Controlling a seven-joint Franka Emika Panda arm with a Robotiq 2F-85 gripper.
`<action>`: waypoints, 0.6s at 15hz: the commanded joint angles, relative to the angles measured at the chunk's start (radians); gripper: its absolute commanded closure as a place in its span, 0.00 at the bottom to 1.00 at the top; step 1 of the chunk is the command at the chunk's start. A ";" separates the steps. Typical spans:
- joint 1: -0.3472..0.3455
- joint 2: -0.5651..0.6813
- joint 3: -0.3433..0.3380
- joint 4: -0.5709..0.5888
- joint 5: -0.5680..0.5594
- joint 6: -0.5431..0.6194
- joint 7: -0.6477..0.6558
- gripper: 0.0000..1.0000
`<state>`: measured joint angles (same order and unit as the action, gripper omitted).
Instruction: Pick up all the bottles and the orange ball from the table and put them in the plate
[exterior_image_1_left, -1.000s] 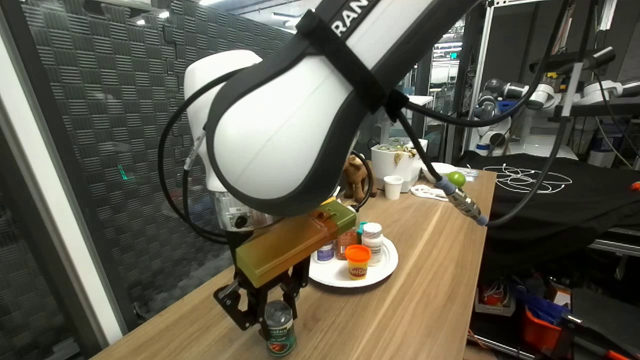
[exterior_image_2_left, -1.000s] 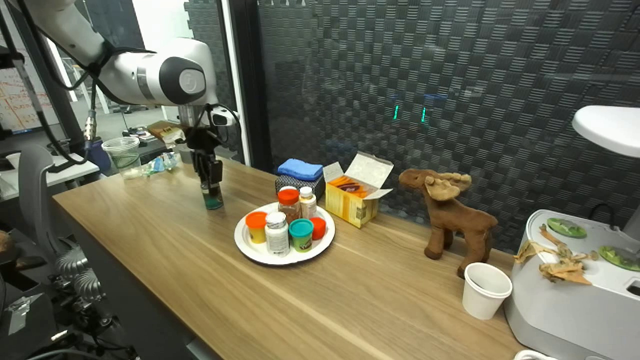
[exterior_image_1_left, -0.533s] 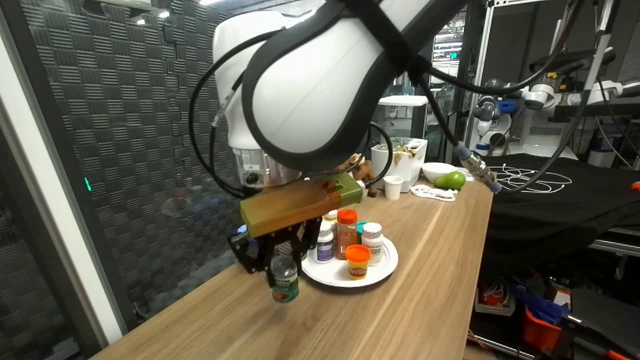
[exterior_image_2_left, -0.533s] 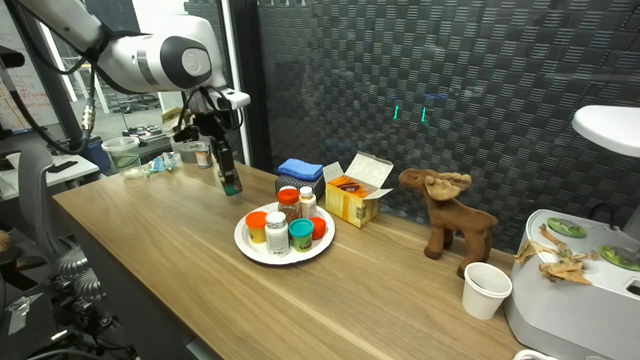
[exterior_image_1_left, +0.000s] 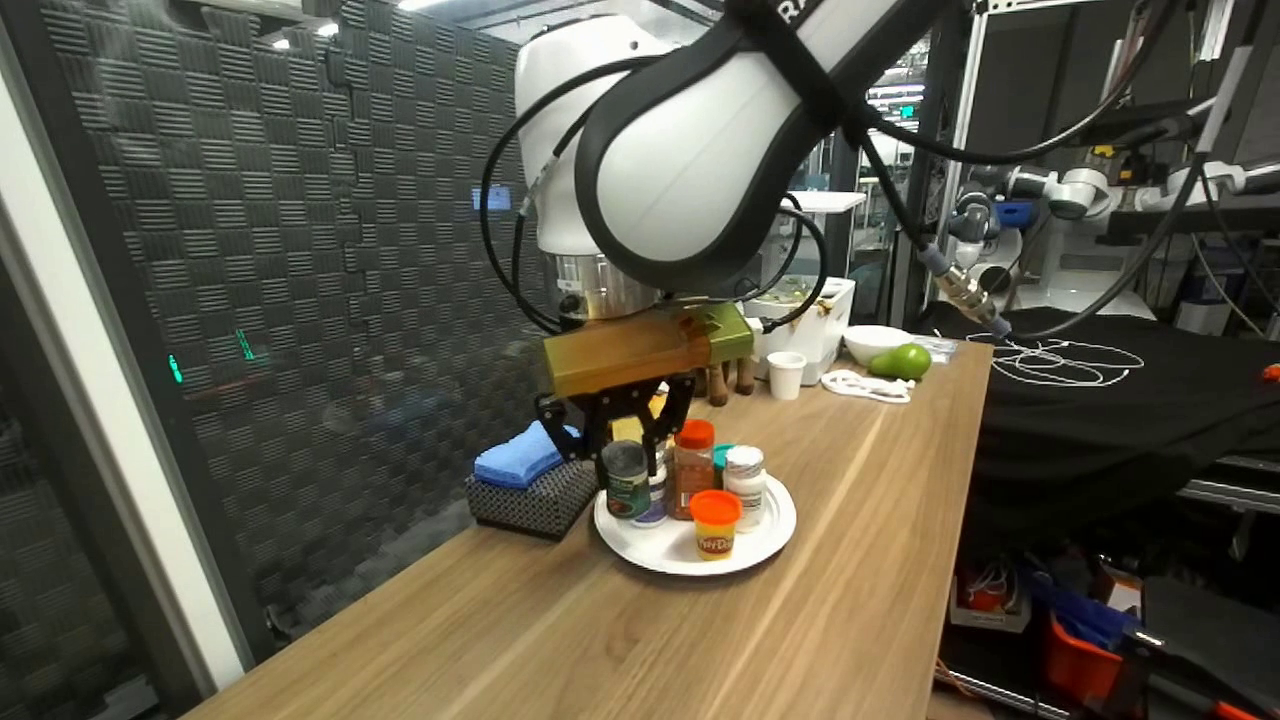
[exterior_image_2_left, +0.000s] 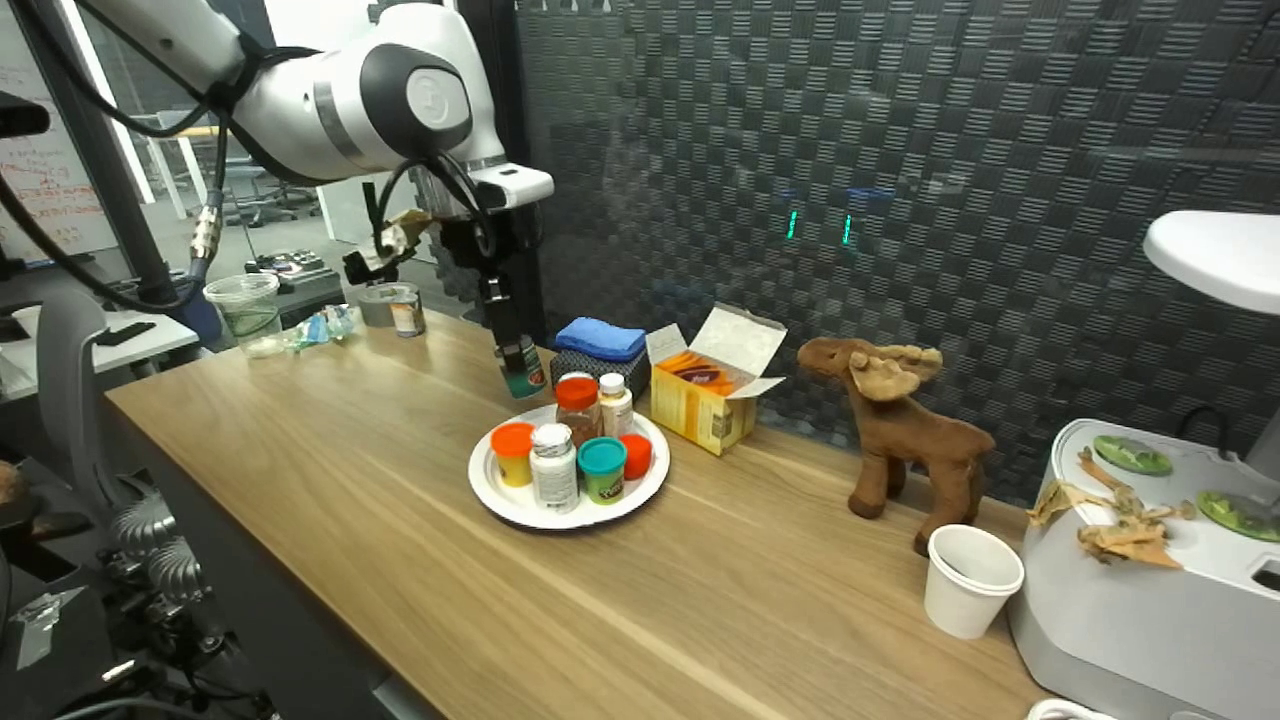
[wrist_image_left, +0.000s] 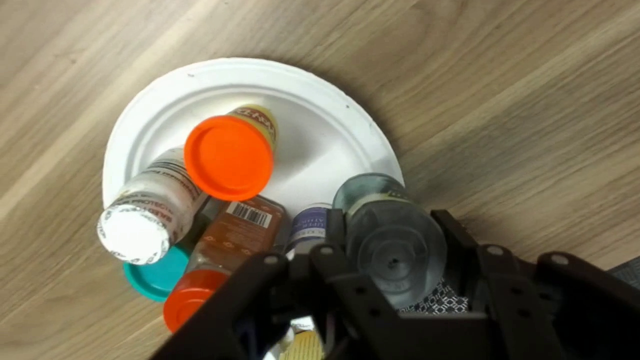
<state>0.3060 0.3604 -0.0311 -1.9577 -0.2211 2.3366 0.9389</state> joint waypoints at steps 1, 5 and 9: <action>-0.025 0.018 0.002 0.015 -0.006 -0.018 0.030 0.78; -0.045 0.035 0.006 0.013 0.009 -0.019 0.026 0.78; -0.056 0.050 0.007 0.014 0.022 -0.017 0.017 0.78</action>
<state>0.2613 0.4047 -0.0312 -1.9577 -0.2148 2.3318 0.9545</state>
